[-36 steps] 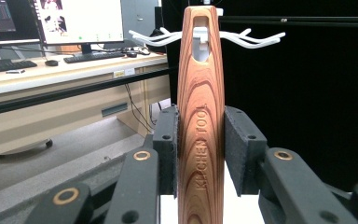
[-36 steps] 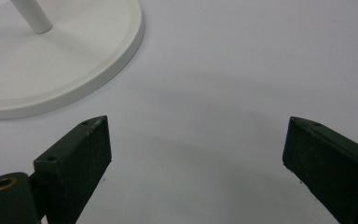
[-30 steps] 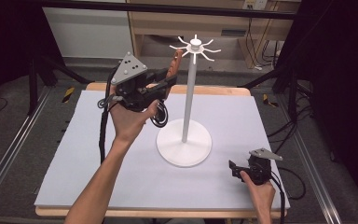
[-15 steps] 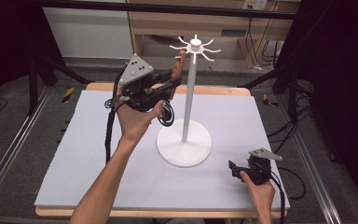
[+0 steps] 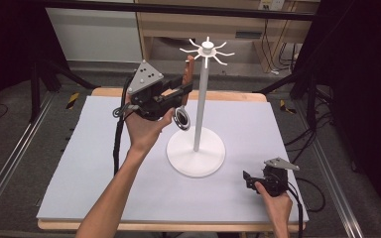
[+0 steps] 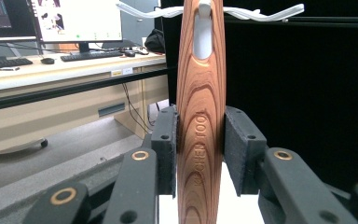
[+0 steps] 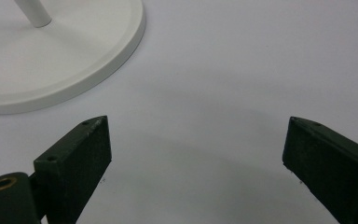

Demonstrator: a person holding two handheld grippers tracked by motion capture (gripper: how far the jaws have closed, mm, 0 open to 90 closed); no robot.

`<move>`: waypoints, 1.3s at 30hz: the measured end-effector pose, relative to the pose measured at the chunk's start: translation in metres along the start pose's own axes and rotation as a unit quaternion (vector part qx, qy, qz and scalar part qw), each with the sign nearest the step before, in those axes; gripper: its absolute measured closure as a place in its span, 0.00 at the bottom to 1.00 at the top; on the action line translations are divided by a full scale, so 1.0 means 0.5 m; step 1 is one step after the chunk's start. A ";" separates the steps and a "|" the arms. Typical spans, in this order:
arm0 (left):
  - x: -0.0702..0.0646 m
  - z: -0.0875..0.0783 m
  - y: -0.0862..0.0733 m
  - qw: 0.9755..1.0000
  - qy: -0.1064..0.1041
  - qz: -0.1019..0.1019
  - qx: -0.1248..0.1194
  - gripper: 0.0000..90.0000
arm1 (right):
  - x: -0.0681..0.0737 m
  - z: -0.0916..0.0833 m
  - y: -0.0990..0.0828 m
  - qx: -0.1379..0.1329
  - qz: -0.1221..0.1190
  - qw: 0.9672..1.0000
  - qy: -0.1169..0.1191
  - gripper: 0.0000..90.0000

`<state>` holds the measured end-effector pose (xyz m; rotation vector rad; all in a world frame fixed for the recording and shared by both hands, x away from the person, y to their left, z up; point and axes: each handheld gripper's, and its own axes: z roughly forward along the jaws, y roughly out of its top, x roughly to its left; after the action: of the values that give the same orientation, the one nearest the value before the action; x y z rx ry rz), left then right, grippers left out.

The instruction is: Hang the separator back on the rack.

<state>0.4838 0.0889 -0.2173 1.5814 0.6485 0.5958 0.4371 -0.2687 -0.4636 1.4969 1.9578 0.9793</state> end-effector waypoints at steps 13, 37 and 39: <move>0.005 0.002 -0.008 1.000 0.004 0.002 0.018 0.70 | 0.000 0.002 0.000 0.003 -0.003 1.000 0.000 0.09; 0.058 -0.086 -0.116 0.998 0.024 0.005 0.053 0.53 | 0.002 0.006 -0.001 0.007 -0.004 1.000 0.002 0.09; 0.063 -0.097 -0.131 0.998 0.029 0.007 0.061 0.51 | 0.002 0.006 -0.001 0.008 -0.003 1.000 0.002 0.09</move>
<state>0.4677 0.1505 -0.2771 1.6883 0.7294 0.6233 0.4388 -0.2671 -0.4657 1.4965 1.9767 0.9682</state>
